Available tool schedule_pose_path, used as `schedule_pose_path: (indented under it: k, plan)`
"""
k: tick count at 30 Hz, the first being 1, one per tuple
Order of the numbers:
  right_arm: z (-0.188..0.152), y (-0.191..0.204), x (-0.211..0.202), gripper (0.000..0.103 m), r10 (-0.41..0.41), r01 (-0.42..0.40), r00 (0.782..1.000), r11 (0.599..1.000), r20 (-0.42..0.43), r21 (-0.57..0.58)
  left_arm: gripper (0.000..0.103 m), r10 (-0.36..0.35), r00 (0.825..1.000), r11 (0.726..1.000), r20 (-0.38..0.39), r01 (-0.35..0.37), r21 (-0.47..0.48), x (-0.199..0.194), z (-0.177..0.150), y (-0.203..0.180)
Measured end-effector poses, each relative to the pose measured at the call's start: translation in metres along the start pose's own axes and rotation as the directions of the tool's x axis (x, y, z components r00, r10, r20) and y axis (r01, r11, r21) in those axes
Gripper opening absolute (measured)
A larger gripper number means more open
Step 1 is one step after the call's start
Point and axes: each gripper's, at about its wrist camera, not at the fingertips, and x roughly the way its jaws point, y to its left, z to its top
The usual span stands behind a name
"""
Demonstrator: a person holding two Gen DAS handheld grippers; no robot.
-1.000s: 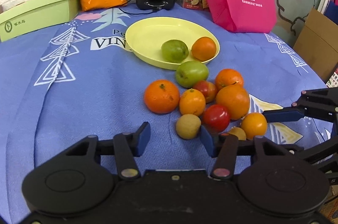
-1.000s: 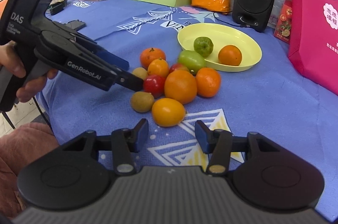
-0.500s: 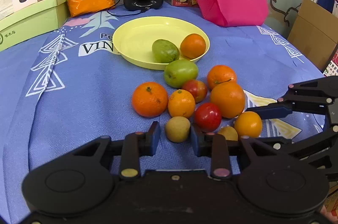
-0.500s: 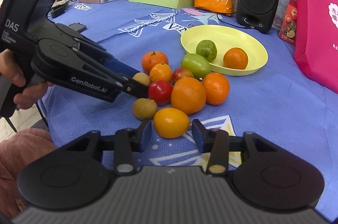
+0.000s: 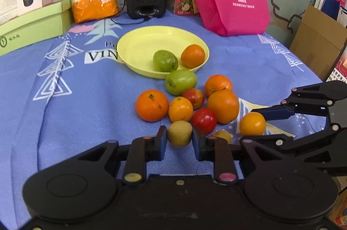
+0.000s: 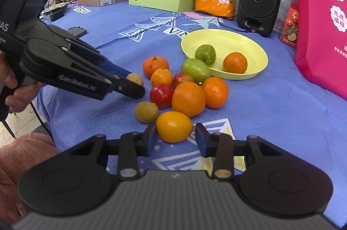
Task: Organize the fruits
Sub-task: 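Grasp a yellow-orange fruit with the right tool while the left tool carries the kiwi to the plate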
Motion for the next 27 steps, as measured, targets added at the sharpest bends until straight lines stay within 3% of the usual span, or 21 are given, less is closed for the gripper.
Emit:
schedule_pose_path:
  k: [15, 27]
  plan:
    - [0.019, -0.031, -0.007, 0.038, -0.051, 0.05, 0.998, 0.998, 0.048, 0.03, 0.024, 0.033, 0.998, 0.999, 0.057, -0.032, -0.01, -0.008, 0.032, 0.019]
    - [0.078, -0.076, 0.027, 0.038, -0.109, 0.104, 0.988, 0.993, 0.111, 0.046, 0.024, 0.077, 0.995, 0.997, 0.067, -0.077, -0.005, 0.048, 0.098, 0.033]
